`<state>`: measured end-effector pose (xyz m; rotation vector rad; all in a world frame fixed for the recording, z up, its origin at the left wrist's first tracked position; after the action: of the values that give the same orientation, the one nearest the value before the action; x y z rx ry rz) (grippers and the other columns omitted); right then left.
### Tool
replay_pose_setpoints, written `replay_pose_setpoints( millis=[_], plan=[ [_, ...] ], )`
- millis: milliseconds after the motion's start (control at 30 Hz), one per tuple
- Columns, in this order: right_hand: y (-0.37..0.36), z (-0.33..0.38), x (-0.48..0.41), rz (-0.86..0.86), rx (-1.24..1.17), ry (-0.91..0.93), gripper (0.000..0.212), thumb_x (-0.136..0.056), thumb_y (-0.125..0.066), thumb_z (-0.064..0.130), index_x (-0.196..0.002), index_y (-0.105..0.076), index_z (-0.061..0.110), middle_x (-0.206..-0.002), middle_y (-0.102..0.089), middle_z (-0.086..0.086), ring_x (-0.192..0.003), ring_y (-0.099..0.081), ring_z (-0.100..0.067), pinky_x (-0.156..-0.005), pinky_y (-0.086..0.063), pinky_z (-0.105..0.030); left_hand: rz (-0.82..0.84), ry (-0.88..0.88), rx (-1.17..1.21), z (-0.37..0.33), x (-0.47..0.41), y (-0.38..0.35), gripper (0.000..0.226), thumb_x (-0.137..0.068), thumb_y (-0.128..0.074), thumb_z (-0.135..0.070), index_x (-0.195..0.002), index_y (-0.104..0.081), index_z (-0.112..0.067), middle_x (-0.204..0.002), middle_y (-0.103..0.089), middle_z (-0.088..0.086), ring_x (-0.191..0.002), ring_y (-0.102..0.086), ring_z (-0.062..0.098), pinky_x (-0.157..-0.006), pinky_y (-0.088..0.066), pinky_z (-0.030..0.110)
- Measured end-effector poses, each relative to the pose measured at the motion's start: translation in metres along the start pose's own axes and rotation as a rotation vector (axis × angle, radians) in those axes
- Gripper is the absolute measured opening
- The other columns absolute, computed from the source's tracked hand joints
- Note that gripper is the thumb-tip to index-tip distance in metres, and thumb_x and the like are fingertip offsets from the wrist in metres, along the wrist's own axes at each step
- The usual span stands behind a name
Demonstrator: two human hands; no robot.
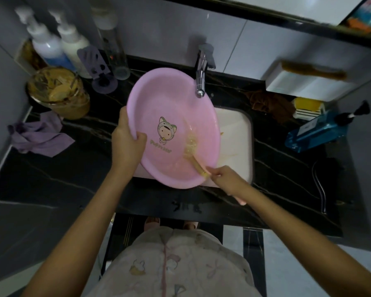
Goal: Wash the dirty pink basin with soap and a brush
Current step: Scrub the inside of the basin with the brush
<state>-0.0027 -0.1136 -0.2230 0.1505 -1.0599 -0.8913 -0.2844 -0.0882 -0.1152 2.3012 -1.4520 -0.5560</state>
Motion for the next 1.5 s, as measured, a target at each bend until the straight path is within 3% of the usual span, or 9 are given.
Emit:
replay_pose_setpoints(
  millis=[233, 400, 633, 800, 933, 1000, 1167, 1333, 1500],
  plan=[
    [-0.015, 0.015, 0.004, 0.146, 0.174, 0.161, 0.043, -0.099, -0.039, 0.019, -0.142, -0.042, 0.022, -0.128, -0.054, -0.001, -0.116, -0.053, -0.019, -0.095, -0.037, -0.02, 0.011, 0.026, 0.005, 0.002, 0.002, -0.001, 0.063, -0.08, -0.053, 0.003, -0.138, -0.037, -0.015, -0.103, -0.054, -0.002, -0.088, -0.054, 0.007, -0.064, -0.042, 0.008],
    [0.061, -0.005, -0.052, -0.146, 0.621, 0.156, 0.051, -0.1, -0.033, 0.025, -0.149, -0.024, 0.03, -0.084, -0.057, -0.005, -0.074, -0.058, -0.017, -0.063, -0.043, -0.027, 0.029, 0.012, 0.011, -0.006, -0.001, -0.001, 0.064, -0.079, -0.053, 0.004, -0.138, -0.037, -0.018, -0.104, -0.056, 0.0, -0.089, -0.056, 0.01, -0.068, -0.05, 0.019],
    [0.001, -0.01, -0.013, 0.108, 0.462, 0.34, 0.05, -0.098, -0.04, 0.019, -0.145, -0.032, 0.033, -0.1, -0.066, -0.011, -0.082, -0.062, -0.021, -0.074, -0.049, -0.03, -0.002, 0.022, -0.013, -0.002, 0.001, 0.001, 0.06, -0.082, -0.053, 0.003, -0.137, -0.038, -0.016, -0.104, -0.054, -0.003, -0.088, -0.053, 0.001, -0.065, -0.045, 0.008],
    [0.08, -0.001, -0.068, -0.125, 0.761, 0.286, 0.055, -0.099, -0.034, 0.023, -0.15, -0.015, 0.032, -0.085, -0.06, -0.01, -0.076, -0.059, -0.022, -0.063, -0.04, -0.027, 0.006, 0.038, -0.028, -0.003, 0.004, -0.003, 0.063, -0.081, -0.054, 0.003, -0.138, -0.037, -0.017, -0.106, -0.053, -0.003, -0.091, -0.054, 0.007, -0.065, -0.043, 0.01],
    [0.019, -0.003, -0.029, 0.206, 0.769, 0.431, 0.058, -0.098, -0.04, 0.022, -0.146, -0.013, 0.038, -0.067, -0.047, 0.008, -0.058, -0.048, -0.006, -0.059, -0.036, -0.021, -0.006, 0.037, -0.023, -0.005, 0.004, -0.005, 0.065, -0.081, -0.054, 0.005, -0.139, -0.036, -0.017, -0.106, -0.054, -0.002, -0.091, -0.053, 0.006, -0.067, -0.043, 0.01],
    [0.04, -0.004, -0.034, 0.162, 0.844, 0.483, 0.06, -0.097, -0.042, 0.021, -0.143, -0.008, 0.04, -0.062, -0.038, 0.013, -0.053, -0.038, -0.001, -0.058, -0.032, -0.019, 0.001, 0.033, -0.038, -0.005, 0.003, -0.005, 0.064, -0.081, -0.054, 0.004, -0.139, -0.036, -0.017, -0.106, -0.054, -0.001, -0.092, -0.055, 0.009, -0.067, -0.044, 0.012],
    [0.126, 0.022, -0.099, -0.149, 1.015, 0.35, 0.064, -0.096, -0.039, 0.027, -0.148, -0.005, 0.04, -0.091, -0.059, -0.01, -0.08, -0.058, -0.024, -0.064, -0.034, -0.026, 0.019, 0.035, -0.076, -0.009, -0.001, -0.009, 0.067, -0.079, -0.054, 0.004, -0.139, -0.036, -0.02, -0.105, -0.055, -0.001, -0.09, -0.054, 0.012, -0.067, -0.043, 0.014],
    [0.047, 0.015, -0.033, 0.272, 0.931, 0.494, 0.05, -0.097, -0.042, 0.022, -0.143, -0.033, 0.038, -0.079, -0.052, 0.007, -0.068, -0.051, -0.012, -0.062, -0.032, -0.017, 0.024, 0.039, -0.066, -0.007, 0.002, -0.009, 0.065, -0.08, -0.055, 0.004, -0.139, -0.036, -0.018, -0.106, -0.055, -0.001, -0.09, -0.054, 0.009, -0.064, -0.042, 0.01],
    [0.076, 0.031, -0.086, 0.196, 1.057, 0.471, 0.043, -0.1, -0.038, 0.025, -0.142, -0.037, 0.034, -0.108, -0.061, -0.002, -0.09, -0.057, -0.017, -0.071, -0.034, -0.018, 0.038, 0.042, -0.079, -0.01, -0.002, -0.014, 0.066, -0.079, -0.056, 0.005, -0.139, -0.037, -0.018, -0.105, -0.054, -0.003, -0.088, -0.053, 0.006, -0.061, -0.042, 0.007]
  ],
)
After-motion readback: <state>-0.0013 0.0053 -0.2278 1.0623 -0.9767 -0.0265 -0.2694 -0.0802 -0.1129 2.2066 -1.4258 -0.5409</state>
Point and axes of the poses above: each hand's wrist, its own x-axis away from the middle knuckle, its own y-axis out of the back of the hand, z = x × y, the point moved 10 cm from there along -x, towards the middle knuckle
